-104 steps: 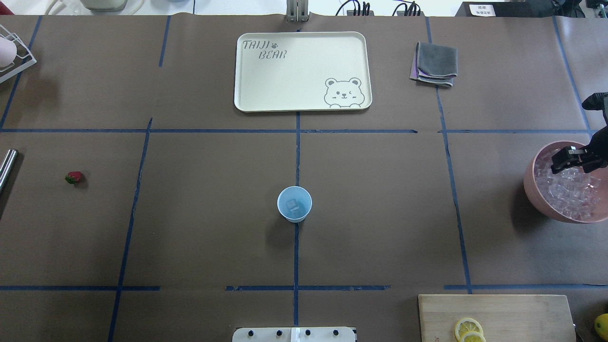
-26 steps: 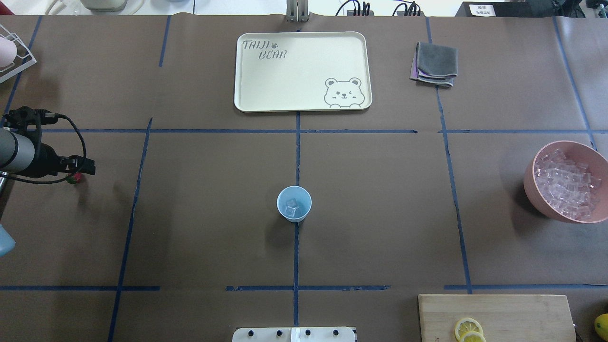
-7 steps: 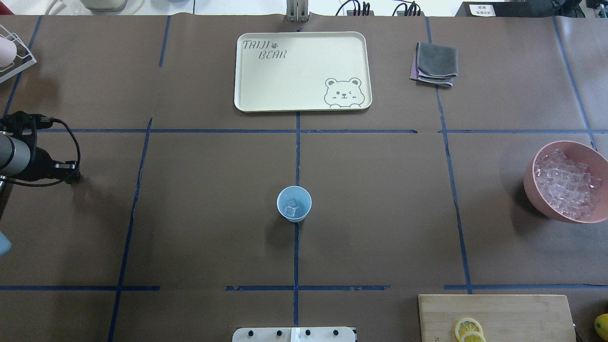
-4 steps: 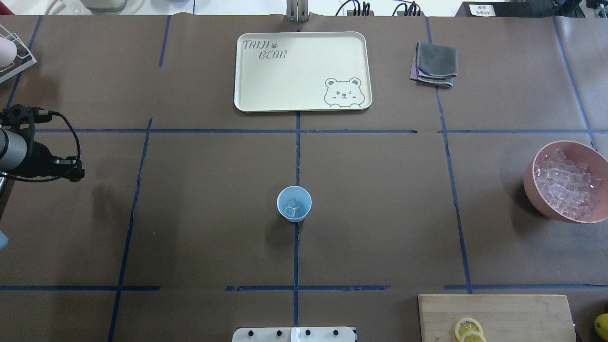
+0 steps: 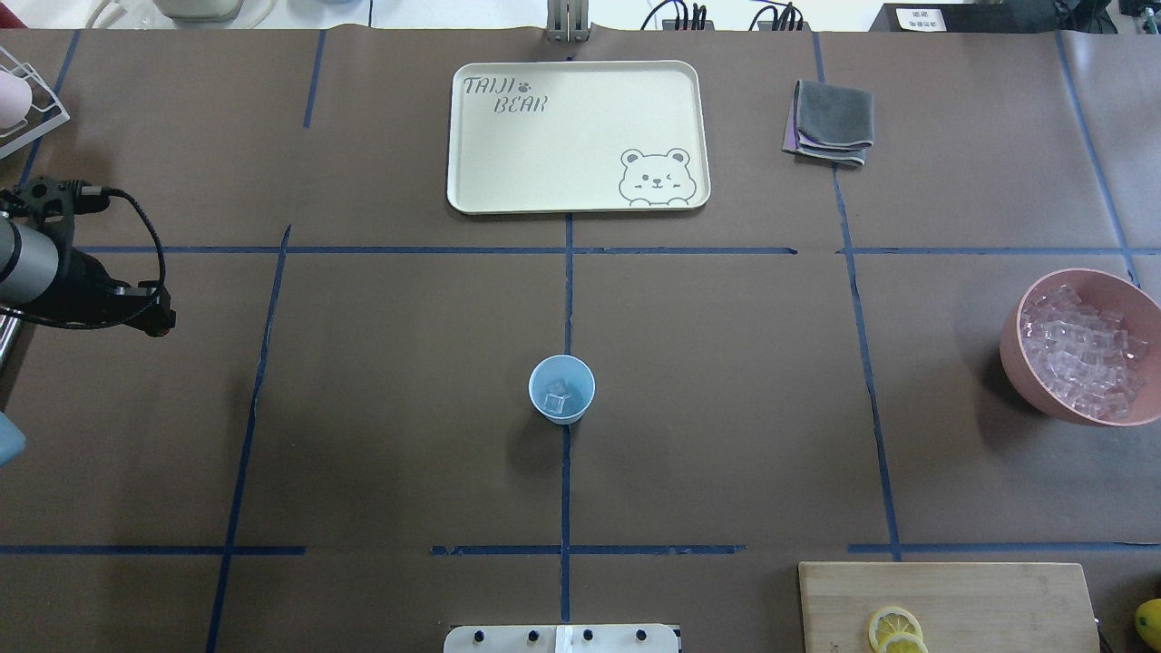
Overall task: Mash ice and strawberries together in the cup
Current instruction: 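Lift the strawberry with the left gripper and carry it over the cup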
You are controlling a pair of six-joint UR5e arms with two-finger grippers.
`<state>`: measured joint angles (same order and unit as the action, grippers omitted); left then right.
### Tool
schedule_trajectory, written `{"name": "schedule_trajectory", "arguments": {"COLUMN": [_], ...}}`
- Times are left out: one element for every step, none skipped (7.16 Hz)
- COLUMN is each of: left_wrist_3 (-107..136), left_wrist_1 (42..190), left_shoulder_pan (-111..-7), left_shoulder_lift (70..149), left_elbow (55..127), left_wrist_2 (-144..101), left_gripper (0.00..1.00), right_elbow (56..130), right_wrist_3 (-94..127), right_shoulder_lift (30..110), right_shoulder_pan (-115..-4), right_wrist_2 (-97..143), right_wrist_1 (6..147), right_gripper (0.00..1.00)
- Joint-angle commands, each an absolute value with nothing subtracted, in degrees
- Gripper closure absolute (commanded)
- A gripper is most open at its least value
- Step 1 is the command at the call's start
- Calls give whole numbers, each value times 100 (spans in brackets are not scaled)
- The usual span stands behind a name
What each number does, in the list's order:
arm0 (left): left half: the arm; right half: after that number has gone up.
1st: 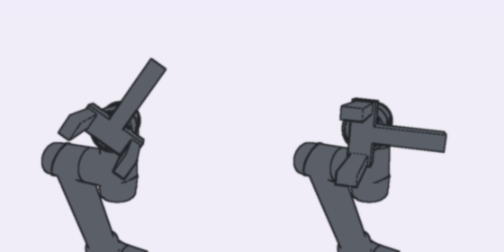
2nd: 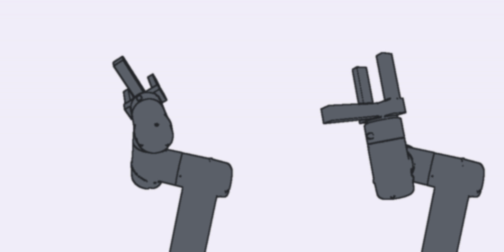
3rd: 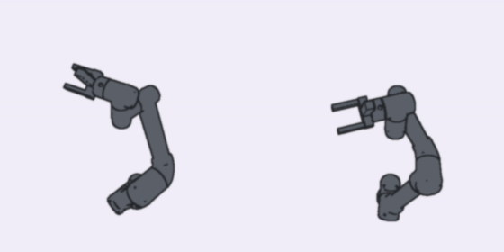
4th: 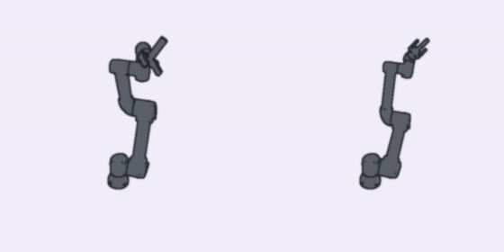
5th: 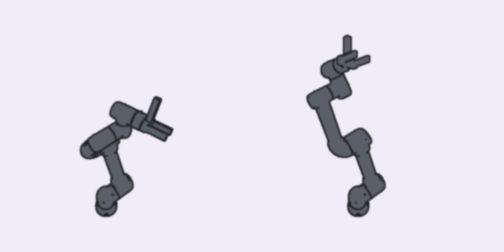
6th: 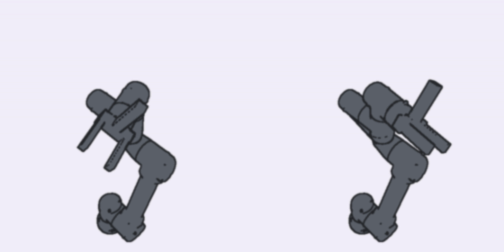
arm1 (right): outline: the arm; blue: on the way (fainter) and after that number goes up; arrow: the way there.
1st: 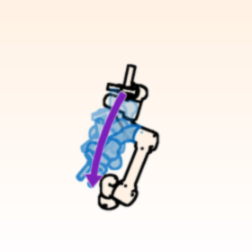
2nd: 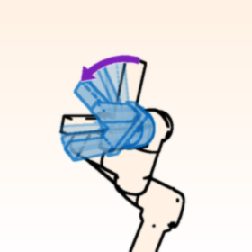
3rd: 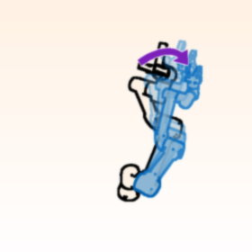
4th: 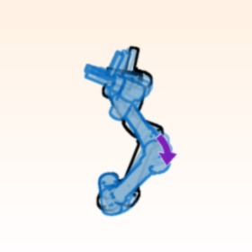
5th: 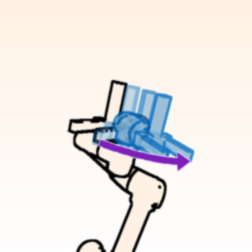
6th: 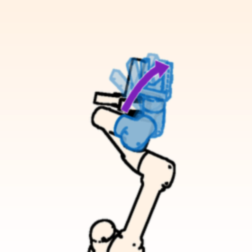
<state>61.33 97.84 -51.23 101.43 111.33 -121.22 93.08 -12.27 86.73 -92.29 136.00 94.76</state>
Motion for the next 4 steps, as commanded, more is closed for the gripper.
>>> {"name": "schedule_trajectory", "arguments": {"left_wrist_3": [7106, 7650, 8055, 8399], "left_wrist_1": [8458, 8473, 8490, 8525], "left_shoulder_pan": [-4967, -4722, -4407, -4247], "left_shoulder_lift": [11535, 11818, 12187, 12634], "left_elbow": [11373, 11321, 11155, 10805], "left_wrist_2": [-12338, -12340, -12288, -12278], "left_gripper": [100, 100, 100, 100], "right_elbow": [9203, 9141, 9167, 9219], "right_wrist_3": [-1275, -1240, -1100, -846], "right_shoulder_lift": [8885, 9129, 9332, 9456], "right_shoulder_pan": [-9229, -9229, -9229, -9229], "right_wrist_2": [13544, 13535, 13544, 13553], "right_wrist_1": [9048, 8522, 8186, 7991], "right_gripper": [1, 1, 1, 1]}}
